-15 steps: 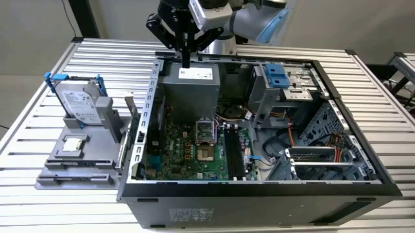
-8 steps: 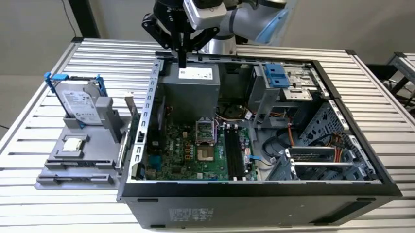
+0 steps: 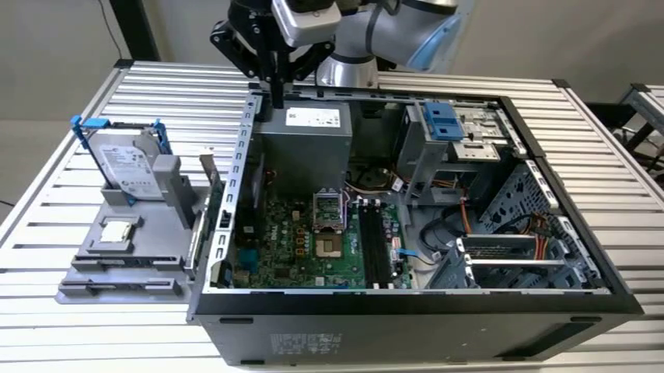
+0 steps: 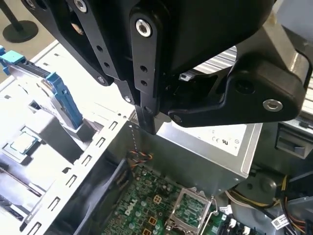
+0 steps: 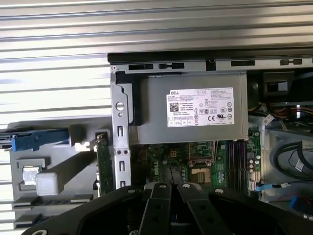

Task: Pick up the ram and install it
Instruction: 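Reach for the ram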

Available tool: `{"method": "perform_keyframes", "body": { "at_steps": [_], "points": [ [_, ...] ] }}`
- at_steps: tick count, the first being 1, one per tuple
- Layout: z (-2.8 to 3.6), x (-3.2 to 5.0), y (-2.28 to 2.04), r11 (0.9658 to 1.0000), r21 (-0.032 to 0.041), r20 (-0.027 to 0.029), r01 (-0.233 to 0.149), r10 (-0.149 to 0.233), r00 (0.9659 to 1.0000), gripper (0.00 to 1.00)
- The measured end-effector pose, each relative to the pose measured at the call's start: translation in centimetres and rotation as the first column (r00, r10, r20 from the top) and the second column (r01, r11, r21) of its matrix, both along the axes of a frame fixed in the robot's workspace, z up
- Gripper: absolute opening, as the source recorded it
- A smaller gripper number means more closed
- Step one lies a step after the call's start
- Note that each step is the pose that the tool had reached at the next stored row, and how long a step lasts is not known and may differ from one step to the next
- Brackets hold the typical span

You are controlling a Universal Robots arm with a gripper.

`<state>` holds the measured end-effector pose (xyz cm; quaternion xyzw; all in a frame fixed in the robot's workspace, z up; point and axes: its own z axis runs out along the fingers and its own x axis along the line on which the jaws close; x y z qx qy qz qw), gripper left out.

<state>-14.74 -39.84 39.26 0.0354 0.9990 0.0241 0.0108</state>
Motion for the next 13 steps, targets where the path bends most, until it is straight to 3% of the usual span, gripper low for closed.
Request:
{"method": "perform_keyframes", "body": {
  "at_steps": [13],
  "points": [
    [0.00, -2.86, 0.15, 1.0000, 0.0000, 0.0009, 0.000, 0.000, 1.0000, 0.00]
  ]
}}
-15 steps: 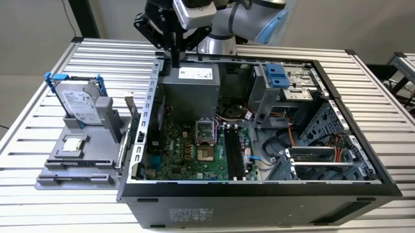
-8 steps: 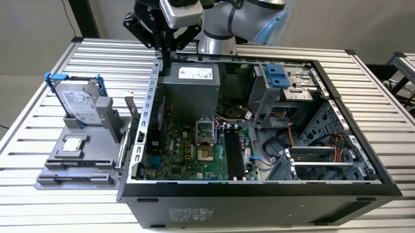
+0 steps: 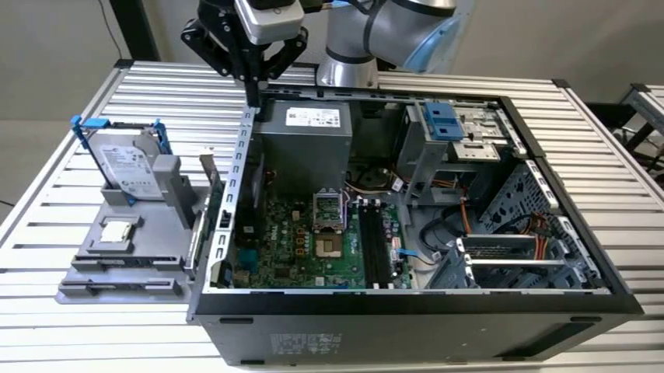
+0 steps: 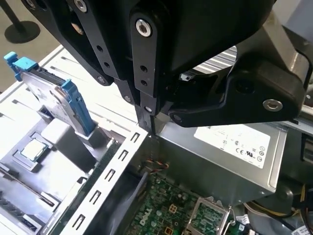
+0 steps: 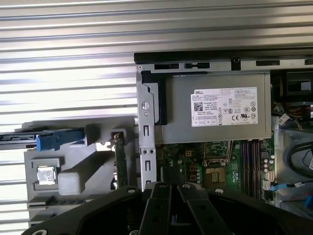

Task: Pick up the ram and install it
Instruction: 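Reach for the ram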

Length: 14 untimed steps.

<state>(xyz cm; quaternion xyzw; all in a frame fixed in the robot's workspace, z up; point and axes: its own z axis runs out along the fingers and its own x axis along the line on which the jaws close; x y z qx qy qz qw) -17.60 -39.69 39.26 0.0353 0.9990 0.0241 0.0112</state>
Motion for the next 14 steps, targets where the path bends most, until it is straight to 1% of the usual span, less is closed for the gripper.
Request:
{"method": "perform_keyframes", "body": {
  "at_steps": [9, 14],
  "points": [
    [0.00, -1.94, 0.10, 1.0000, 0.0000, 0.0001, 0.000, 0.000, 1.0000, 0.00],
    [0.00, -3.15, 0.16, 1.0000, 0.0000, 0.0002, 0.000, 0.000, 1.0000, 0.00]
  ]
}}
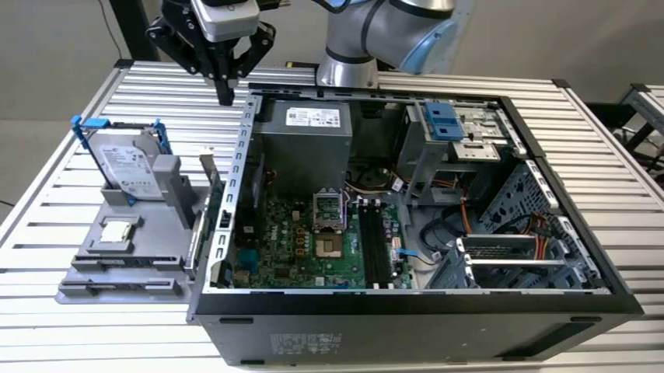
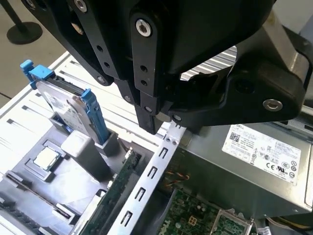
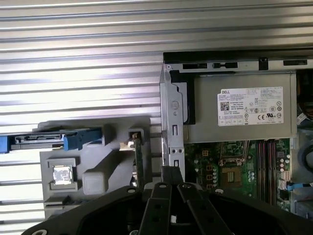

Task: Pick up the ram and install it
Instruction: 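Reach for the ram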

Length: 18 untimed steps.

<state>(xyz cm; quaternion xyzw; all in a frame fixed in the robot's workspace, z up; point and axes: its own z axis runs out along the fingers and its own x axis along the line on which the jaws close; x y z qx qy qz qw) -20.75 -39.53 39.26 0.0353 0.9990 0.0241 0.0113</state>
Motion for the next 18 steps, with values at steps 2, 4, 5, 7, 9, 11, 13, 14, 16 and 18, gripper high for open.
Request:
{"method": "perform_keyframes", "body": {
  "at_steps": [2, 4, 5, 7, 9, 11, 13, 14, 16, 18],
  "points": [
    [0.00, -0.44, 0.01, 1.0000, 0.0000, 0.0000, 0.000, 0.000, 1.0000, 0.00],
    [0.00, -0.88, 0.01, 1.0000, -0.0001, 0.0000, 0.000, 0.000, 1.0000, 0.00],
    [0.00, -1.10, 0.02, 1.0000, -0.0001, 0.0000, 0.000, 0.000, 1.0000, 0.00],
    [0.00, -1.57, 0.03, 1.0000, 0.0000, 0.0000, 0.000, 0.000, 1.0000, 0.00],
    [0.00, -2.03, 0.05, 1.0000, -0.0001, 0.0000, 0.000, 0.000, 1.0000, 0.00],
    [0.00, -2.53, 0.07, 1.0000, 0.0000, 0.0000, 0.000, 0.000, 1.0000, 0.00],
    [0.00, -3.03, 0.09, 1.0000, 0.0000, 0.0000, 0.000, 0.000, 1.0000, 0.00],
    [0.00, -3.29, 0.09, 1.0000, 0.0000, 0.0000, 0.000, 0.000, 1.0000, 0.00],
    [0.00, -3.83, 0.11, 1.0000, 0.0000, 0.0000, 0.000, 0.000, 1.0000, 0.00],
    [0.00, -4.34, 0.13, 1.0000, -0.0001, 0.0000, 0.000, 0.000, 1.0000, 0.00]
  ]
}}
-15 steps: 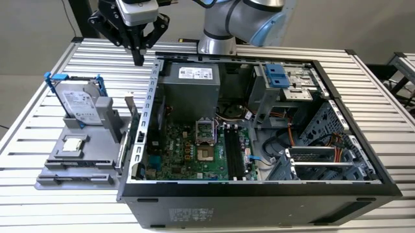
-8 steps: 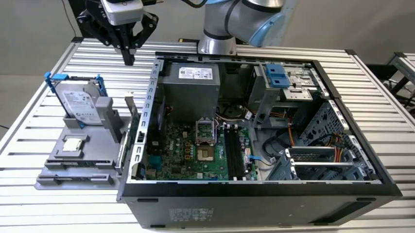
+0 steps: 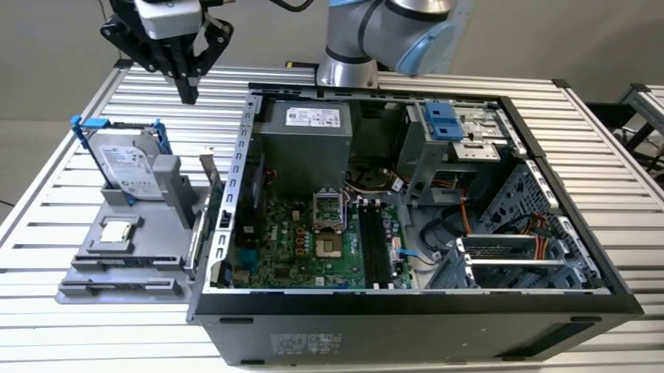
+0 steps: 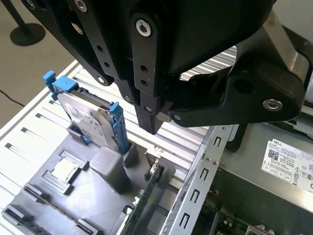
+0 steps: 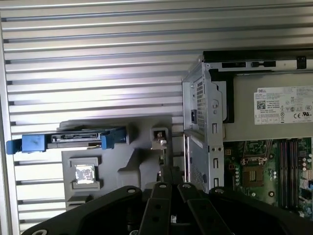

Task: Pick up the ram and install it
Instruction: 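Reach for the ram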

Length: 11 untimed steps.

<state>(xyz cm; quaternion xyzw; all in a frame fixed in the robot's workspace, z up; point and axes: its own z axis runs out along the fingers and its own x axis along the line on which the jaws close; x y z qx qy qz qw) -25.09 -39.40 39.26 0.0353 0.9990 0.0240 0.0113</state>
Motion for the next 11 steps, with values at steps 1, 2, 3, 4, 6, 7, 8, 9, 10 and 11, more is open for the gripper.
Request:
{"method": "perform_keyframes", "body": {
  "at_steps": [1, 2, 3, 4, 6, 7, 8, 9, 10, 11],
  "points": [
    [0.00, -0.25, 0.01, 1.0000, 0.0000, 0.0000, 0.000, 0.000, 1.0000, 0.00],
    [-0.01, -0.49, 0.01, 1.0000, 0.0001, 0.0001, 0.000, 0.000, 1.0000, 0.00],
    [0.00, -0.73, 0.02, 1.0000, 0.0000, 0.0000, 0.000, 0.000, 1.0000, 0.00],
    [0.00, -0.99, 0.02, 1.0000, 0.0000, 0.0000, 0.000, 0.000, 1.0000, 0.00],
    [0.00, -1.48, 0.04, 1.0000, 0.0001, 0.0001, 0.000, 0.000, 1.0000, 0.00],
    [0.00, -1.72, 0.04, 1.0000, 0.0000, 0.0001, 0.000, 0.000, 1.0000, 0.00],
    [0.00, -1.95, 0.05, 1.0000, 0.0000, 0.0001, 0.000, 0.000, 1.0000, 0.00],
    [0.00, -2.19, 0.05, 1.0000, 0.0000, 0.0001, 0.000, 0.000, 1.0000, 0.00],
    [0.00, -2.43, 0.06, 1.0000, 0.0000, 0.0000, 0.000, 0.000, 1.0000, 0.00],
    [0.00, -2.67, 0.06, 1.0000, 0.0000, 0.0001, 0.000, 0.000, 1.0000, 0.00]
  ]
}}
